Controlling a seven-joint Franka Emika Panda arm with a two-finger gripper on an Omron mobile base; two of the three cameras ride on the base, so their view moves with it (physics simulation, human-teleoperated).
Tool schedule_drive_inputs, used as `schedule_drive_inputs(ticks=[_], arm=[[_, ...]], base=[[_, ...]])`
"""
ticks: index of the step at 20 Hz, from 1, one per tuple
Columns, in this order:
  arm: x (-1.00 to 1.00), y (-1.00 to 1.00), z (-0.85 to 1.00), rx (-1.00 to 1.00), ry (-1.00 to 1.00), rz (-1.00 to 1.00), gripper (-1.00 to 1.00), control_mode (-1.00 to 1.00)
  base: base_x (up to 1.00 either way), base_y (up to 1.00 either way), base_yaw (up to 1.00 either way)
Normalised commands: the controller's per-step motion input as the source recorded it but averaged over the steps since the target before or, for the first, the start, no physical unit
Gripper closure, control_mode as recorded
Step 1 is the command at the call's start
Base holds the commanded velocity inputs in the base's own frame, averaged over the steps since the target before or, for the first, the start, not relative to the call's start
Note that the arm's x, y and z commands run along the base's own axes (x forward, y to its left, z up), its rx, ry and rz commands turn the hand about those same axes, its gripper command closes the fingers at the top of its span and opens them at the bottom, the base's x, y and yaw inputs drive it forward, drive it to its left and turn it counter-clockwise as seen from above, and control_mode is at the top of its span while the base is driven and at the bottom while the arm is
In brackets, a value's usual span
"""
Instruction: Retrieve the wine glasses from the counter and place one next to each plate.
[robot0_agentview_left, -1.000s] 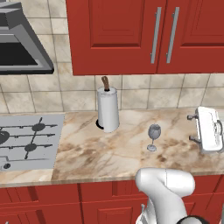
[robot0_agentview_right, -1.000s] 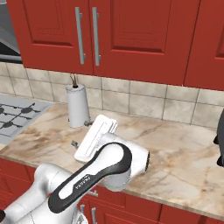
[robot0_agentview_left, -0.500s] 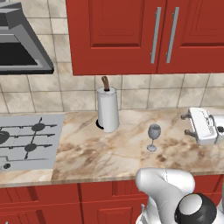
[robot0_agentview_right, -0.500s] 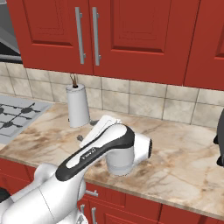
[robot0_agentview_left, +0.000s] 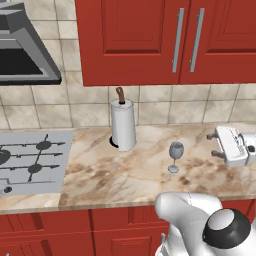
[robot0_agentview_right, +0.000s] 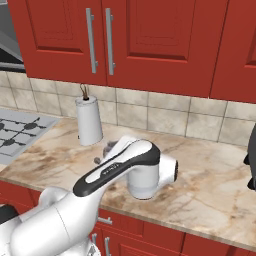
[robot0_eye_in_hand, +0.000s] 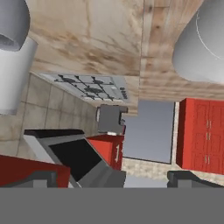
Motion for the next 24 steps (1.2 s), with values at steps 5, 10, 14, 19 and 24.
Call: schedule_drive_inputs(ticks=[5,10,14,19,24], arm=[[0.17,0.00,-0.39,-0.03,0.12,-0.01,-1.00,-1.00],[0.25,0.00,-0.39,-0.02,0.14,0.00,-1.00,-1.00],[0.28,0.00,-0.42,0.00,0.18,0.00,-1.00,-1.00],[0.27,0.00,-0.39,0.00,0.12,0.00,-1.00,-1.00],[0.36,-0.02,-0.25,0.00,0.01,0.00,-1.00,-1.00]], base=[[0.00,0.00,0.00],[0.00,0.00,0.00],[0.00,0.00,0.00],[0.00,0.00,0.00],[0.00,0.00,0.00]])
